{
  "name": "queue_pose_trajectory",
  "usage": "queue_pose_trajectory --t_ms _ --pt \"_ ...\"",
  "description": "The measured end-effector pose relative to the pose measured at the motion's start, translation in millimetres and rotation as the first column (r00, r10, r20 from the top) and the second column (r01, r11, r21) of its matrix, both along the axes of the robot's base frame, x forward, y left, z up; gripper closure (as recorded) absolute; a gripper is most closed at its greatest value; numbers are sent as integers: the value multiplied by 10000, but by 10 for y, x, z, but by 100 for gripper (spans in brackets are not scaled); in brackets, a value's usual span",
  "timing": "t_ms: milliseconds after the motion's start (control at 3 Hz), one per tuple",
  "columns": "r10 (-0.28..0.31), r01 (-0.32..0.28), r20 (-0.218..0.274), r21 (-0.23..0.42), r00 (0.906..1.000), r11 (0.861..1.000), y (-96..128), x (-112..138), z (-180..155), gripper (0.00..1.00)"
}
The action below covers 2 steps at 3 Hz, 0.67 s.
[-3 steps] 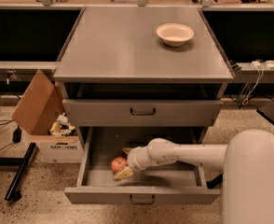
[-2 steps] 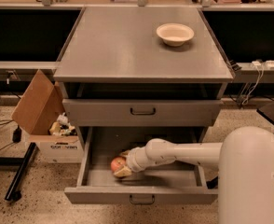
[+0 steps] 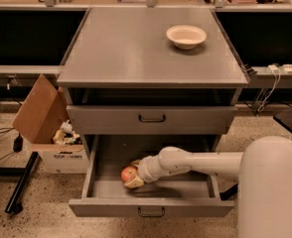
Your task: Pick apple from middle drawer and place on counter
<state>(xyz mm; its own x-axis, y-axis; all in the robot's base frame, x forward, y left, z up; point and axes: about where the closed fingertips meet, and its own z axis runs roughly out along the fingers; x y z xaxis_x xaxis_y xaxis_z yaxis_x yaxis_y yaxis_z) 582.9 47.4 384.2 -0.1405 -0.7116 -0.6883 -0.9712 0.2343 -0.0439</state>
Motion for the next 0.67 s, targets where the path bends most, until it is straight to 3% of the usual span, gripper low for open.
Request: queue_pose_trajectory --t_ms 333,667 --pt "385 -397 431 270 9983 9988 -107 -57 310 100" --pt "509 -624 1040 1107 9933 9919 -416 -208 914 100"
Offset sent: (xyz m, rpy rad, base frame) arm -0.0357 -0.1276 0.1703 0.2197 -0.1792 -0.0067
